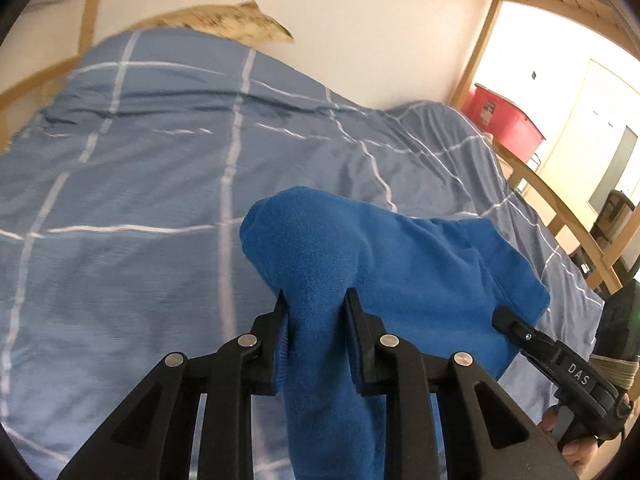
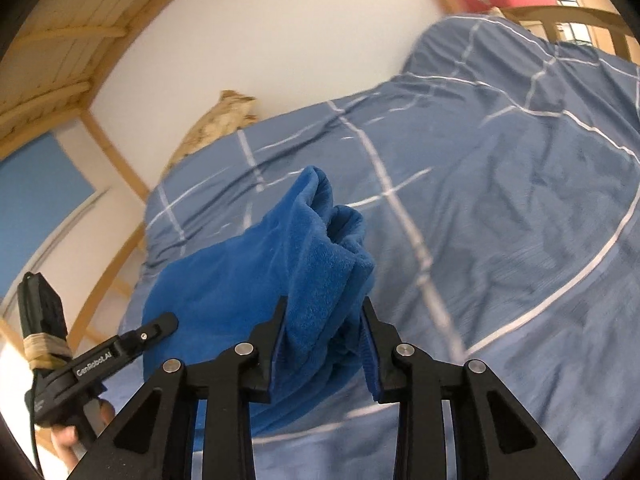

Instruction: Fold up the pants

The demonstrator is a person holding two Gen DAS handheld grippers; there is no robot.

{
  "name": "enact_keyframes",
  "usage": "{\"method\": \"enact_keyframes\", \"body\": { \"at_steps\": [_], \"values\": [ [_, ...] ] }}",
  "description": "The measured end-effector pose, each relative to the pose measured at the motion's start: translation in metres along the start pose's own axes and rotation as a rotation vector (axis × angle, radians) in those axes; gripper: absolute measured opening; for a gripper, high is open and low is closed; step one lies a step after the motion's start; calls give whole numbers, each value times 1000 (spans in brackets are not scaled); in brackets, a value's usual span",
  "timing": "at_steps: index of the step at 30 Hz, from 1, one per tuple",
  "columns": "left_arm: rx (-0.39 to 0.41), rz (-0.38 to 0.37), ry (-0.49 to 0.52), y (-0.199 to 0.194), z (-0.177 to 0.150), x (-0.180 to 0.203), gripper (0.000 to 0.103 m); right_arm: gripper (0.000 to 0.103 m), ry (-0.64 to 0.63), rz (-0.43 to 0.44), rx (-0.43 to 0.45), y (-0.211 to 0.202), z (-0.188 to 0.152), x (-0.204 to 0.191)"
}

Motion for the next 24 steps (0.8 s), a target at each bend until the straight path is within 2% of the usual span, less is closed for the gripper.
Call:
{"method": "enact_keyframes", "body": {
  "at_steps": [7,13,18,24],
  "values": [
    [50,134,35,-63,1,-106,24,33,-49,83,-31,18,-43,-98],
    [63,235,87,-92,-1,-195,24,33,-85,150,-84,55,-93,-179],
    [75,326,101,-99,-2,-274,24,32,-123,189,-121,98,-128,-237],
    [51,388,86,-85,-6,-354,24,32,-165,202,-151,156,-170,-294]
  ]
}}
Point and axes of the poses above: each gripper's, at about its wrist camera, not at the fingertips, and y roughly the way its jaws point, x to its right, z to its top, the point moved 8 cm from there along y, roughly the way its jaws point, and after that the axes turned 9 degrees about z, right-handed, at the moved point
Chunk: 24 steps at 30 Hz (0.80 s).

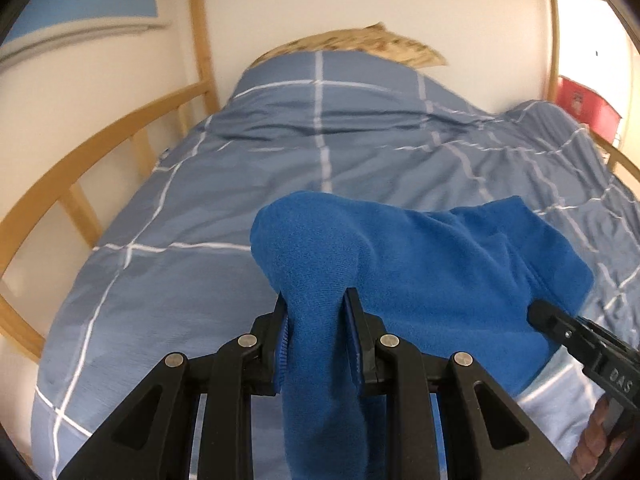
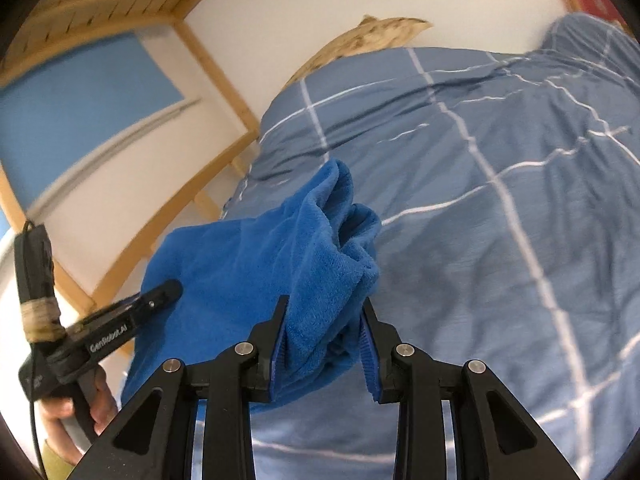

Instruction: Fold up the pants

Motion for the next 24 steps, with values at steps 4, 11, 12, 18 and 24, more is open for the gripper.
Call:
{"method": "enact_keyframes", "body": {
  "at_steps": [4,11,12,18,24],
  "values": [
    [-43,9,-10,34,-16,-31,25,32,2,8,-42,43,-18,-13],
    [-147,12,-8,81,-49,-46,29,33,10,-22,-136,89,-56,-11],
    [-152,20,-11,84,-51,-47,31,33,10,-24,-145,92,-60,-9],
    [-126,174,-20,74,-54,-71,47,43,40,-64,-180,88,-70,3],
    [-93,297,-14,42,-53,-84,47,66,67,-144,-155,69,-60,11]
  ]
}}
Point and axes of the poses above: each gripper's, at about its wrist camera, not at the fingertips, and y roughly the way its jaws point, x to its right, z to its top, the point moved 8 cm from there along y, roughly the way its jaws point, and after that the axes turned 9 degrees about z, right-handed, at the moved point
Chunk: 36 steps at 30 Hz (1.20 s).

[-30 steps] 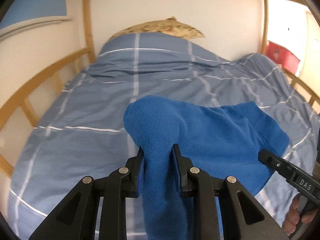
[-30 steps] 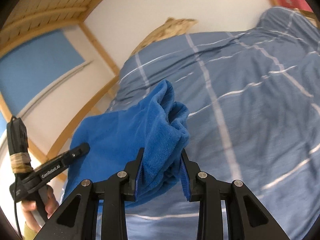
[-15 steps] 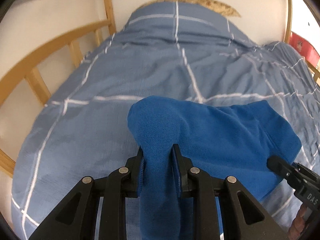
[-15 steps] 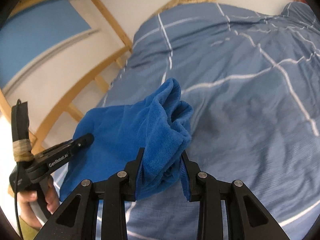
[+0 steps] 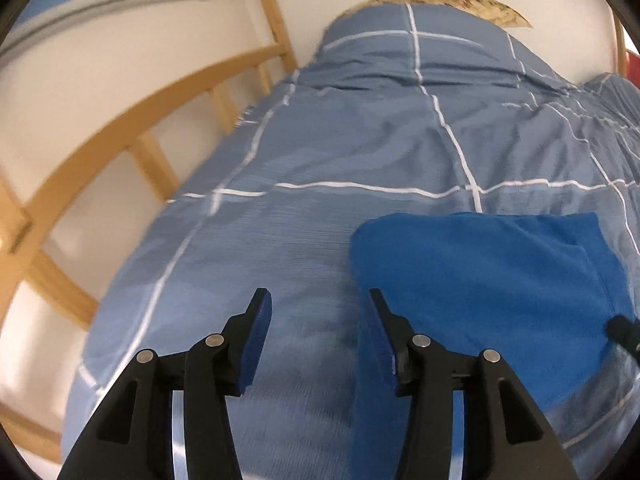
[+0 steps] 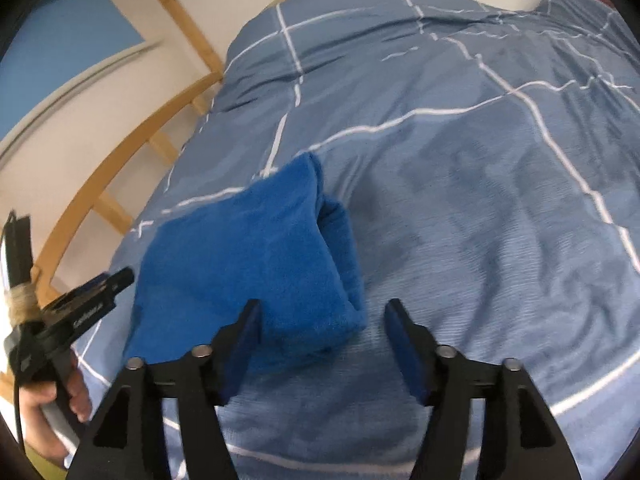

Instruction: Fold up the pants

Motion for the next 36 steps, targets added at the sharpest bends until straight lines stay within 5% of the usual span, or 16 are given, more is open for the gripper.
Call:
{"method": "enact_keyframes", "body": {
  "at_steps": [9,14,21,36],
  "values": [
    [105,43,4,-119,-20,2,71,83,-211,-96,200,-96,35,0],
    [144,-38,-15,-192,-39,31,82,94,-356,-122,255,-164,47,2],
    [228,-127,-55,-276,-49,76,92,95,-411,-110,240,-240,40,12],
    [351,-177,-56,-403,-86,153,98,95,-465,-135,276,-369,-5,56]
  ]
}}
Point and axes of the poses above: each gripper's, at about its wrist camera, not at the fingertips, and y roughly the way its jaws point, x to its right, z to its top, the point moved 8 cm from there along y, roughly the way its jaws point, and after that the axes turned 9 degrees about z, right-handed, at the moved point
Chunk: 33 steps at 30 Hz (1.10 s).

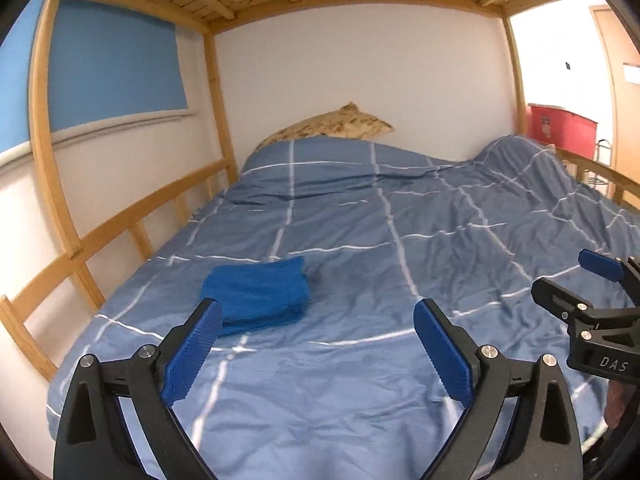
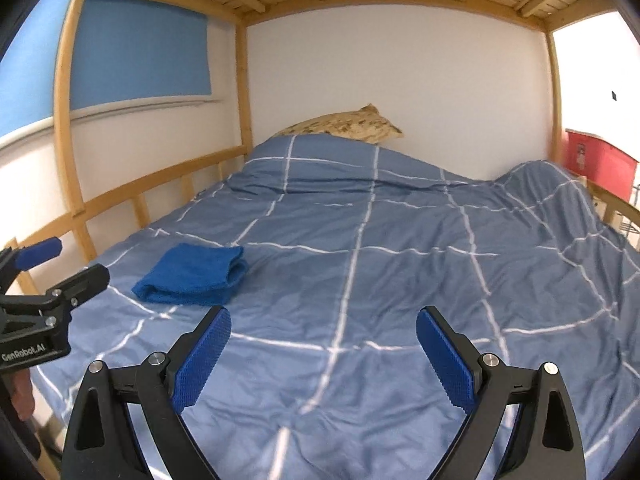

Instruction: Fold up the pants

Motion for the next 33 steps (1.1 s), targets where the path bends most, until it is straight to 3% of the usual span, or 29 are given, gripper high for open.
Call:
{"method": "enact_keyframes", "body": {
  "at_steps": [8,14,33],
  "values": [
    [-28,-46,-5,-26,-17,41,99,95,20,-24,0,-48,-19,32],
    [-15,-16,25,-38,-24,62,99,95,32,-42,11,-70,-29,44],
    [-2,-48,17,-57,-19,83,99,95,62,-66,19,-91,-41,72]
  ]
}}
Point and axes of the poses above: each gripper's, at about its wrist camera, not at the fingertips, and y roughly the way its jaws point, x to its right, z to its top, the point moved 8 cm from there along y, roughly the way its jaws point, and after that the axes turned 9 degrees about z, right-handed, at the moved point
